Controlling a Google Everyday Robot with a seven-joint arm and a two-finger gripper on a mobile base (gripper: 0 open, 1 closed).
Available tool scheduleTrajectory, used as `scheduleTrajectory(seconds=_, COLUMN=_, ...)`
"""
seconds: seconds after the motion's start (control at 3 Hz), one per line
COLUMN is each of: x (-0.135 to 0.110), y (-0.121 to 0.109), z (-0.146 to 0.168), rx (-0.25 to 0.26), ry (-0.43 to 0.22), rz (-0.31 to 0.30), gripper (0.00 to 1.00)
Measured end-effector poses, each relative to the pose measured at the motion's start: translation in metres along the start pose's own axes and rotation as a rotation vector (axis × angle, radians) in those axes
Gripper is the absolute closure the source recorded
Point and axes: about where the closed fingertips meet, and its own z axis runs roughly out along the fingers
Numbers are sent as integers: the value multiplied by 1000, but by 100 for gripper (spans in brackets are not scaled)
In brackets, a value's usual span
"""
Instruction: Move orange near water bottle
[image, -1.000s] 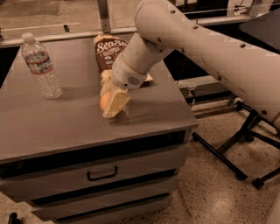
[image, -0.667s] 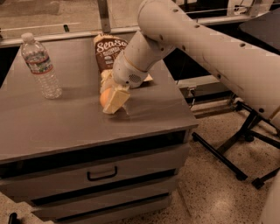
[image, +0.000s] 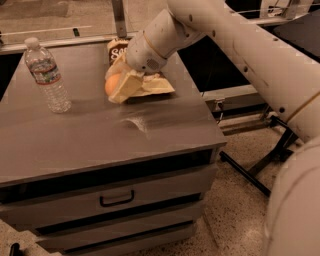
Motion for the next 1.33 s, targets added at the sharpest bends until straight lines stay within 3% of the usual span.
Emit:
scheduleTrajectory(seconds=0.33, x=-21, y=-26, z=-11, rx=25, ry=-88, rz=-16, gripper=100)
scheduleTrajectory(seconds=0.67, x=-42, y=-37, z=6, rx=4, ry=-101, rz=-40, gripper=100)
scheduleTrajectory(seconds=1.0, x=-54, y=-38, z=34, rx=-3, ry=-51, rz=-30, gripper=100)
scheduleTrajectory(seconds=1.33, x=-53, y=-36, z=41, rx=-11, ry=-41, rz=-23, gripper=100)
